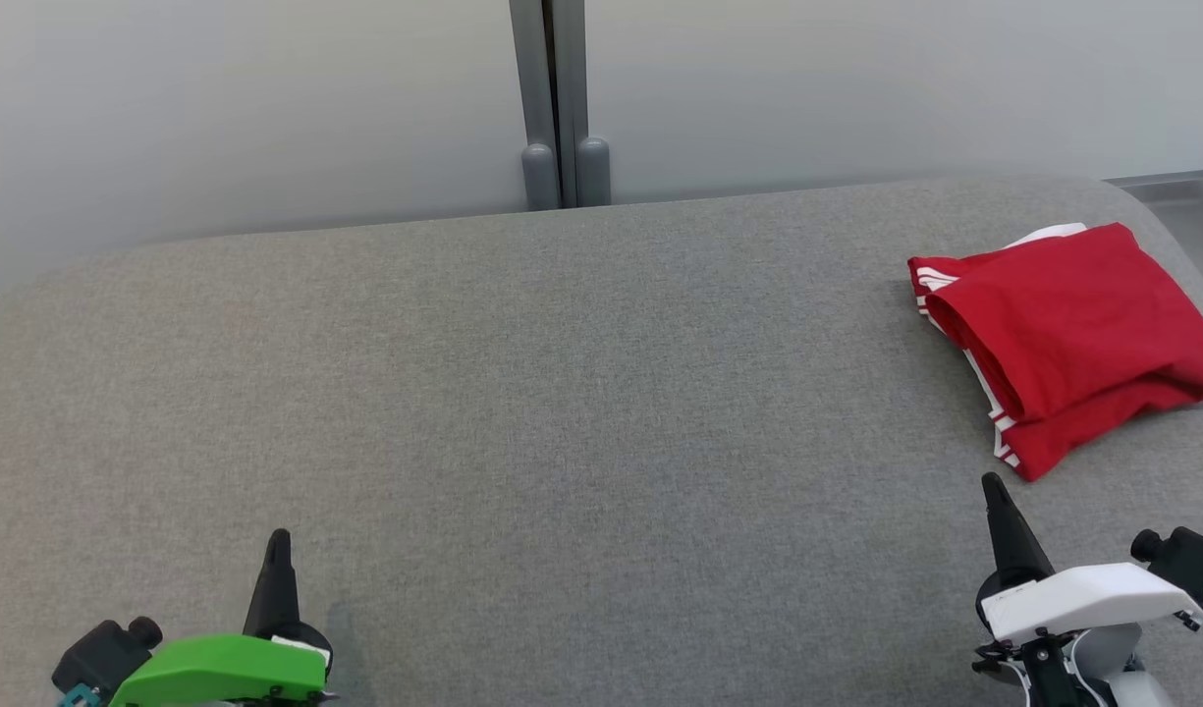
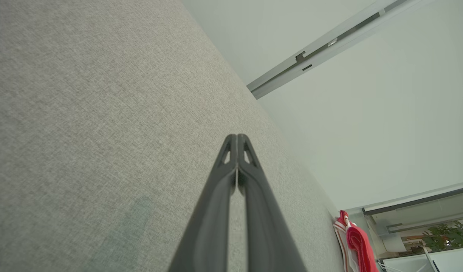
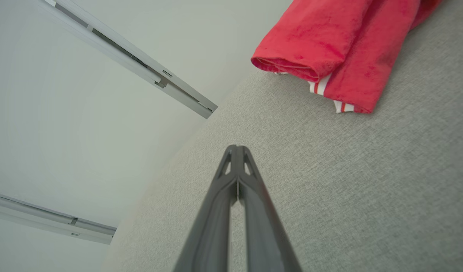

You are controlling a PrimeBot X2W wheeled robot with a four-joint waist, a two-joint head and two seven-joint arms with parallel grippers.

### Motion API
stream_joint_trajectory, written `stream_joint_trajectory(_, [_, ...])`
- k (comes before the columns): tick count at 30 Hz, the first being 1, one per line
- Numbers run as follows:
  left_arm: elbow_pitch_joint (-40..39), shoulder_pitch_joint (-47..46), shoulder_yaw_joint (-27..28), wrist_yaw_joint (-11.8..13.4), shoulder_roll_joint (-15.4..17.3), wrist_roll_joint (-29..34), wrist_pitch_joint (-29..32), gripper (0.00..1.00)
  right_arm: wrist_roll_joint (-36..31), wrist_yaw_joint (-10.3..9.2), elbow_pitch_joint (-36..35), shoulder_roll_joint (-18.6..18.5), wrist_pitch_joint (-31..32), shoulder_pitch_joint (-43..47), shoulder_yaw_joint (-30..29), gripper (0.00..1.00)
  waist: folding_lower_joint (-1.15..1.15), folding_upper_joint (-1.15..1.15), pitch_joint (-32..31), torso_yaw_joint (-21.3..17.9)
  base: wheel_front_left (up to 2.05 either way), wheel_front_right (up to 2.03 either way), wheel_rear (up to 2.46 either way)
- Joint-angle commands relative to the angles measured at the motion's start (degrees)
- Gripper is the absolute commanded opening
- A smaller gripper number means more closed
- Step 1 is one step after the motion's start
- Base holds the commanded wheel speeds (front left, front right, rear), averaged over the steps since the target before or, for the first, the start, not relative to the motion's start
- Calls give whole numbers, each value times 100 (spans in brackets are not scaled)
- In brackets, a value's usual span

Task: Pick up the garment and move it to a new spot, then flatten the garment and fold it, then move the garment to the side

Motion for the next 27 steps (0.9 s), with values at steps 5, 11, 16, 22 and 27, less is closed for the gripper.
stream_joint_trajectory(5, [-77, -201, 92, -45, 48, -391, 118, 0, 460, -3, -112, -40, 114, -124, -49, 0, 0, 0, 2, -5, 0, 0, 0])
stream_joint_trajectory(11, [-87, -261, 151, -55, 50, -711, 220, 0, 843, -4, -134, -44, 216, -141, -74, 0, 0, 0, 5, -10, 0, 0, 0])
stream_joint_trajectory(16, [-91, -295, 200, -61, 51, -967, 297, 0, 1153, -4, -154, -46, 295, -155, -95, 0, 0, 0, 7, -14, 0, 0, 0])
stream_joint_trajectory(22, [-98, -348, 260, -75, 52, -1251, 394, 0, 1498, -4, -175, -48, 386, -168, -119, 0, 0, 0, 10, -19, 0, 0, 0])
stream_joint_trajectory(27, [-104, -379, 306, -86, 52, -1494, 460, 0, 1777, -4, -189, -50, 461, -176, -138, 0, 0, 0, 12, -24, 0, 0, 0])
